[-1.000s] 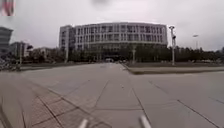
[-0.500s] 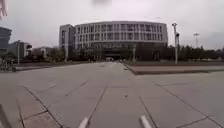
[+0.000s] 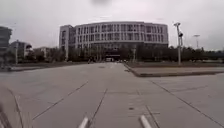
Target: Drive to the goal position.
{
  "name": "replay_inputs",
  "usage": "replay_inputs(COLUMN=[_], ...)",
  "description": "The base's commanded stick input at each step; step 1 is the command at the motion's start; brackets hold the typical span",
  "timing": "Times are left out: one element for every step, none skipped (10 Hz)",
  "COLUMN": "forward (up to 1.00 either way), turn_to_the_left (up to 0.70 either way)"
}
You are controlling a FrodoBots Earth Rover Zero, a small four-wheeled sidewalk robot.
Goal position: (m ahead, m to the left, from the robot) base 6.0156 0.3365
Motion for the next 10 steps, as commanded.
replay_inputs(forward=[1.00,1.00,1.00,1.00,1.00,1.00,1.00,1.00,1.00,1.00], turn_to_the_left=[0.02,0.02,0.02,0.02,0.02,0.02,0.02,0.02,0.02,0.02])
